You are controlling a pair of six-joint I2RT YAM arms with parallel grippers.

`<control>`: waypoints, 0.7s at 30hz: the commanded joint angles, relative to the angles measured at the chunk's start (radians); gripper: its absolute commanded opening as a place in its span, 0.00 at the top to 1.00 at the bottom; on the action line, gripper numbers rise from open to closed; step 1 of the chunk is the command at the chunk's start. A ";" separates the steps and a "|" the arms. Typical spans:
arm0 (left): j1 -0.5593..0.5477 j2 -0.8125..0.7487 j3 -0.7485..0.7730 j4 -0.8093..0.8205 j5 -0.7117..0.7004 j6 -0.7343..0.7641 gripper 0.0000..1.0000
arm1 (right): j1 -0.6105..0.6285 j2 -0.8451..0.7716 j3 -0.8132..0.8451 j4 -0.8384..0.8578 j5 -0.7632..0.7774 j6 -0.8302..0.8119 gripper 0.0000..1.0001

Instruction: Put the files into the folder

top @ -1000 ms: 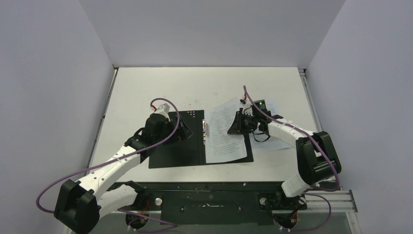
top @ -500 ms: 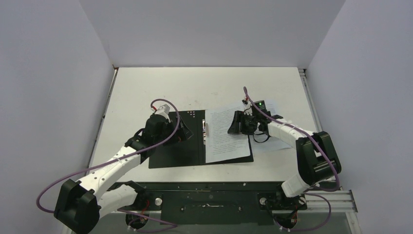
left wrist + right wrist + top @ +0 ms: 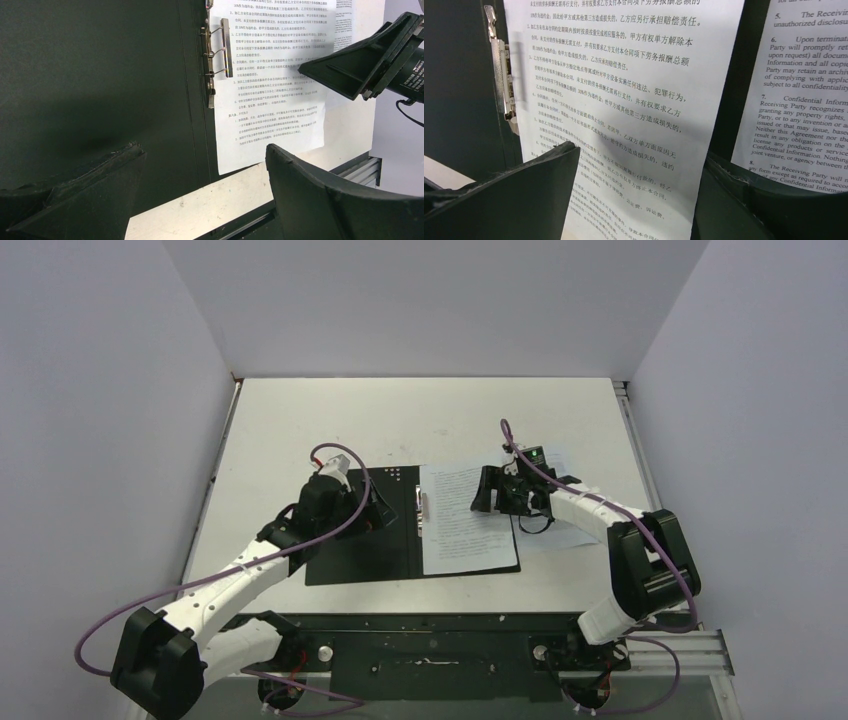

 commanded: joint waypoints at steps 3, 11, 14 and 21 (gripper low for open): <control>-0.005 -0.010 0.003 0.055 0.008 0.011 0.10 | 0.007 -0.002 0.017 0.013 0.103 -0.013 0.19; -0.006 -0.008 0.010 0.055 0.009 0.012 0.10 | 0.009 -0.025 0.023 -0.013 0.167 -0.026 0.14; -0.009 -0.008 0.017 0.050 0.010 0.014 0.10 | 0.009 -0.045 0.029 -0.033 0.216 -0.032 0.12; -0.047 -0.003 0.061 0.034 -0.016 0.017 0.10 | -0.005 -0.132 0.050 -0.085 0.359 -0.048 0.05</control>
